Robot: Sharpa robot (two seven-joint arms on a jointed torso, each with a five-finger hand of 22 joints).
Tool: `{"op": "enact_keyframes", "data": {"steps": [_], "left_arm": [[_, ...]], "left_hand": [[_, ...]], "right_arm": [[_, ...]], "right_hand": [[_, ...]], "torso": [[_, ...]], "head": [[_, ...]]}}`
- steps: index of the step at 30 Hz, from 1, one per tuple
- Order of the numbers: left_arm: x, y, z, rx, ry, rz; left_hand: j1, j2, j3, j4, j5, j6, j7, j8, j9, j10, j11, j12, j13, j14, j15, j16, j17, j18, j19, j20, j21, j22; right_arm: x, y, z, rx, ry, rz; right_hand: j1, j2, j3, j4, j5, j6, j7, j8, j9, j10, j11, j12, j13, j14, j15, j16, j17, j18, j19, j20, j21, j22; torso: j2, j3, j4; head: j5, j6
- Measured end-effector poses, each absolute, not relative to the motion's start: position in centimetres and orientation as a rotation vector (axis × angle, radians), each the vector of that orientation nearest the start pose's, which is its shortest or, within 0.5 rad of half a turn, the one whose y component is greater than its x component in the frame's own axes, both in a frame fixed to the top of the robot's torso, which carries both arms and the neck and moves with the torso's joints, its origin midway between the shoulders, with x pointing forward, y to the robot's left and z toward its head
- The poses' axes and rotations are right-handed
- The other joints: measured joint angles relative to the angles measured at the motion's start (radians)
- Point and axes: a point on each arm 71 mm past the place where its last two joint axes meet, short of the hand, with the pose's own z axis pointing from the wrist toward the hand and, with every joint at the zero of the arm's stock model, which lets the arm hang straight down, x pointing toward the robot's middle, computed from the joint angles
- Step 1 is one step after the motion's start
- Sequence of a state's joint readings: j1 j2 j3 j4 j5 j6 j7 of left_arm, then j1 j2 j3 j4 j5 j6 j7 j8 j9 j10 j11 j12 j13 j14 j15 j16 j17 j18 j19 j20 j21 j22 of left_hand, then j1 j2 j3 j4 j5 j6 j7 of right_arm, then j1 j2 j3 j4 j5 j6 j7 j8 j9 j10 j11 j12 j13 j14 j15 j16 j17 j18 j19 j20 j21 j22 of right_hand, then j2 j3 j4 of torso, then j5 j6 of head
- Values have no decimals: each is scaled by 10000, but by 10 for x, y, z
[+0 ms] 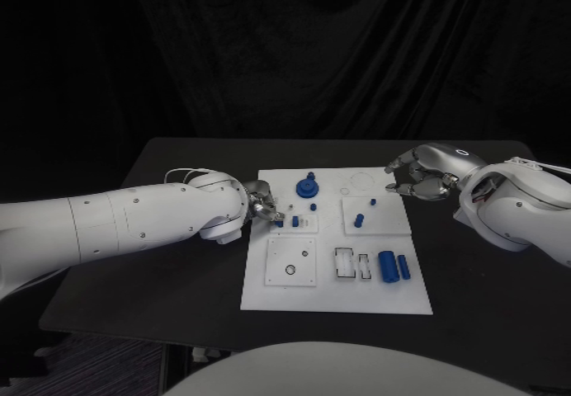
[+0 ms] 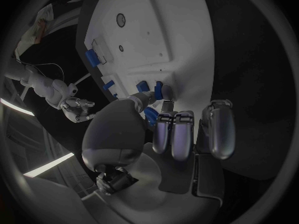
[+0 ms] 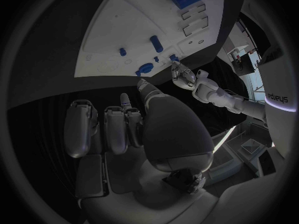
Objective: Assemble the parts on the task board
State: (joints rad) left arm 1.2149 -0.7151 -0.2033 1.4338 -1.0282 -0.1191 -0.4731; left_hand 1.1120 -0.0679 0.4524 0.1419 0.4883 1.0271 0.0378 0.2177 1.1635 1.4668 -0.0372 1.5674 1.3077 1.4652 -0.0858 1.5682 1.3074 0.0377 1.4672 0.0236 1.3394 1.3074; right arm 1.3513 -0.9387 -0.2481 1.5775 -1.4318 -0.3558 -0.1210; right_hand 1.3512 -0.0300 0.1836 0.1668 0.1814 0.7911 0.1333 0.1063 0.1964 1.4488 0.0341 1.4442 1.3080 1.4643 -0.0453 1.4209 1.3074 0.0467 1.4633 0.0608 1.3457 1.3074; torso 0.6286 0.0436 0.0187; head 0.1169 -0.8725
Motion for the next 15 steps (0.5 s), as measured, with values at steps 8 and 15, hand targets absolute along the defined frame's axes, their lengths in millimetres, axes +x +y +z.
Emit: {"op": "enact_keyframes", "data": {"steps": [8, 15], "left_arm": [[474, 186, -271, -2794, 22340, -4342], [473, 186, -272, -2788, 22297, -4416]], "left_hand": [[-145, 321, -442, 226, -1208, 2, -2, -8, -139, 0, 0, 0, 0, 0, 0, 0, 0, 0, 0, 0, -52, 0], [-917, 333, -1631, 1108, -2662, -279, 15, -161, -163, -4, 143, 0, 0, -20, 94, 0, 0, -1, 0, 75, -93, 0]], "right_arm": [[473, -238, -183, -1888, 16992, 5374], [473, -238, -184, -1887, 17011, 5375]], "right_hand": [[0, 0, 0, 0, 42, 0, 0, 0, -22, 0, 0, 0, -1, 0, 0, 0, 0, 1, 0, 0, -42, 0], [0, 0, 0, 0, 42, 0, 0, 0, -22, 0, 0, 0, -2, 0, 0, 0, 0, 1, 0, 0, -42, 0]], "torso": [[-1, 1, 1], [0, 1, 1]], "head": [[6, 0], [12, 0]]}}
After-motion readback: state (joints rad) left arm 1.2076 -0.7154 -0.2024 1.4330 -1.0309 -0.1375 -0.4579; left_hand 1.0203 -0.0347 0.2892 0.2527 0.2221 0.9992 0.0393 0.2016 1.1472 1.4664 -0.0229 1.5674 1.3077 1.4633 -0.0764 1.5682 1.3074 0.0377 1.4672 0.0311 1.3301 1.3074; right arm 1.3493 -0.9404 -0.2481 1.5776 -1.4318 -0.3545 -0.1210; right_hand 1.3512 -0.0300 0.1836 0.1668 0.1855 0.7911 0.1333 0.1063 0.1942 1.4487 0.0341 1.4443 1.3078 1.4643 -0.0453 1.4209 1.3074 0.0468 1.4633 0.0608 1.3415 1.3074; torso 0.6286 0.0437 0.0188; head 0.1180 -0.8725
